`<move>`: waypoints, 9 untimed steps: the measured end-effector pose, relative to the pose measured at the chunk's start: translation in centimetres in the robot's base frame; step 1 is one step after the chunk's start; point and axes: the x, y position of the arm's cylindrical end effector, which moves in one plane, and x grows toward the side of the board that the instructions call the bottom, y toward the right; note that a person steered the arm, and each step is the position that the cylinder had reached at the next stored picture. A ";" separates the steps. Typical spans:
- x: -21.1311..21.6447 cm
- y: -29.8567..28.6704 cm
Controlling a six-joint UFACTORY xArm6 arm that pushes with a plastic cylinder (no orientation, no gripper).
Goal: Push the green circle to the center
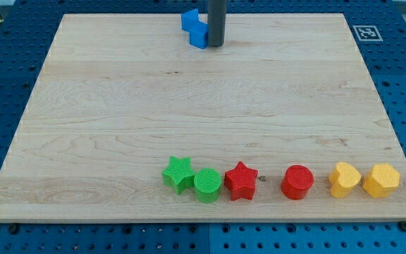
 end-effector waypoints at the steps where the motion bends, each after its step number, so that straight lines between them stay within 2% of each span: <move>1: 0.7 -0.3; 2: 7.0 -0.7; 3: 11.5 -6.2; 4: 14.7 -15.0; 5: 20.6 -20.1; 6: 27.4 -18.7; 7: 31.4 -10.8; 8: 33.5 -3.6; 9: 33.2 -0.8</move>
